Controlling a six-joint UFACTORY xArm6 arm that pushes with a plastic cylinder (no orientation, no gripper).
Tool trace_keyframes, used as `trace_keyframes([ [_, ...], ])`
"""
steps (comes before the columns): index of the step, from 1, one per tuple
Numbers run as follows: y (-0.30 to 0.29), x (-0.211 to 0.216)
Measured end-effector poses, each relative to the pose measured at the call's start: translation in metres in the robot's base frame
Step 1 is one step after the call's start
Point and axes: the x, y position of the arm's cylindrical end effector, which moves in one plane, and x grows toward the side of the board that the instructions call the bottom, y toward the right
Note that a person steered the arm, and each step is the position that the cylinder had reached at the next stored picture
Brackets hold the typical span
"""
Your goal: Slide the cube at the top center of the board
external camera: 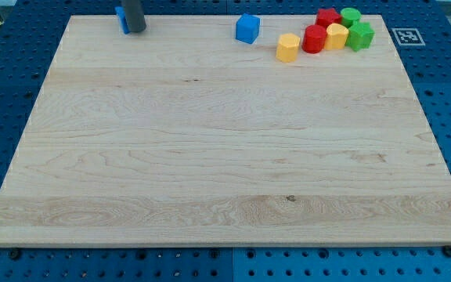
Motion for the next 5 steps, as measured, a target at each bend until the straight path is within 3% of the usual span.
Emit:
trace_keyframes([
  [1,0.030,0.015],
  [2,0.081,0.063],
  [3,0.093,0.082],
  [5,0.097,0.082],
])
